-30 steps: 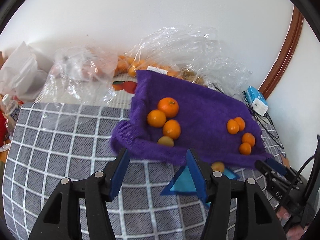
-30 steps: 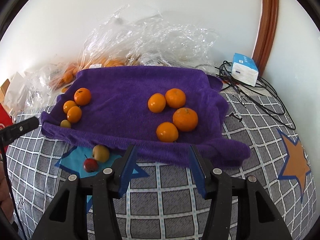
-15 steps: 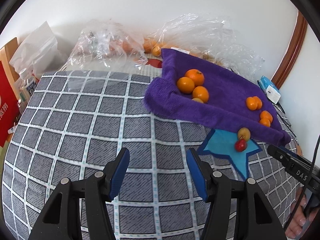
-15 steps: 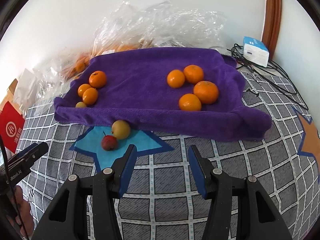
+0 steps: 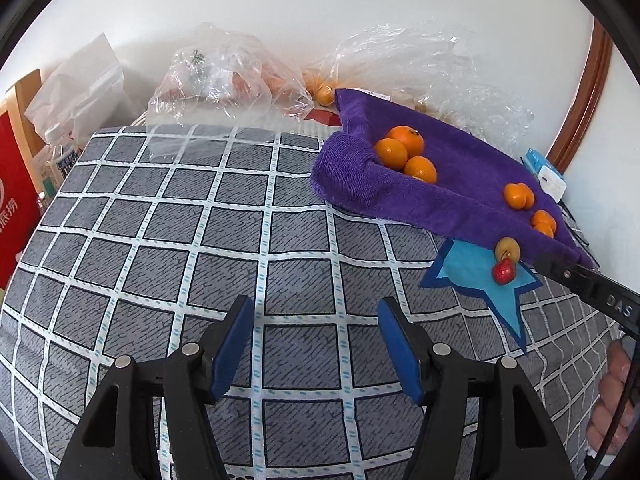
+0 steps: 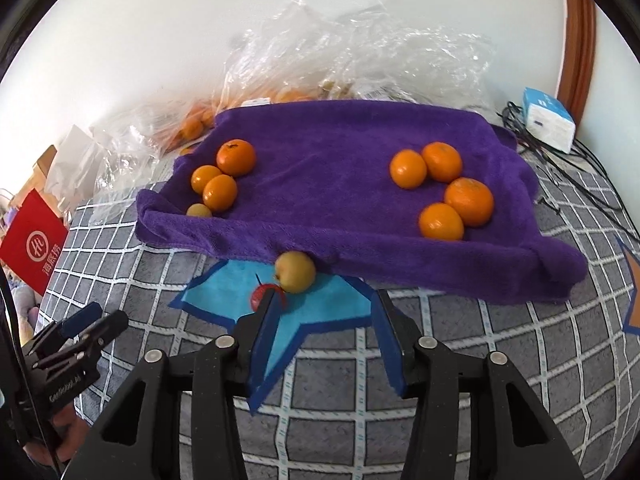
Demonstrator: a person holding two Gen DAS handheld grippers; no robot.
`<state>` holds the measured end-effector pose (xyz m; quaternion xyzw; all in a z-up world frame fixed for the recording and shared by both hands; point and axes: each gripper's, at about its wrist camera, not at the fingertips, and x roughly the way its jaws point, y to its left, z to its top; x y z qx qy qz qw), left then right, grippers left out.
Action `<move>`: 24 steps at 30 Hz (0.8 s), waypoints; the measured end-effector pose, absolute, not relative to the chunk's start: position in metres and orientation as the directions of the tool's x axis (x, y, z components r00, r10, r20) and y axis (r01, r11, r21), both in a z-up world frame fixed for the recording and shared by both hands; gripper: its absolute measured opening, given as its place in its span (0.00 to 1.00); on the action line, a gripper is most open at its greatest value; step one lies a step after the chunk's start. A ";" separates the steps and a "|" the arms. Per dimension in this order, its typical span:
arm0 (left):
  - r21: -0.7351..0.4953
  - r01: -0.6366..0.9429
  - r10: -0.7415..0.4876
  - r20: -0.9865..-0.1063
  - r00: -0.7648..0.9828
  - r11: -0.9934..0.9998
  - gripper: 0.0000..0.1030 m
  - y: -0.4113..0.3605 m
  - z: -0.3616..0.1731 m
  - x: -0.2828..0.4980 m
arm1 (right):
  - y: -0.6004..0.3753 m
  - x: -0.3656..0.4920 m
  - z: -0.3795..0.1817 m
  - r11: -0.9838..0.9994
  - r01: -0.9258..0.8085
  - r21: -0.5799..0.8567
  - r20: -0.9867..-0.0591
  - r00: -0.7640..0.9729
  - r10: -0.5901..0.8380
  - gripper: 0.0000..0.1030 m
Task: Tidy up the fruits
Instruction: 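Grasp the yellow-green fruit on the star mat with the right gripper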
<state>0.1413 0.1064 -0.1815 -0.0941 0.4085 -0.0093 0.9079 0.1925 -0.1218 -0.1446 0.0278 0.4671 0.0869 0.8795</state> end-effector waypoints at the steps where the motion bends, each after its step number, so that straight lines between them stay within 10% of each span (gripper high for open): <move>1: -0.188 -0.057 -0.103 -0.738 0.667 0.981 0.62 0.107 -0.182 0.141 | -0.119 0.195 -0.144 0.982 -0.134 0.130 -0.814 0.551 0.183 0.42; 24: -0.177 -0.038 -0.108 -0.745 0.659 0.983 0.71 0.100 -0.181 0.143 | -0.138 0.193 -0.149 0.989 -0.112 0.095 -0.819 0.555 0.141 0.25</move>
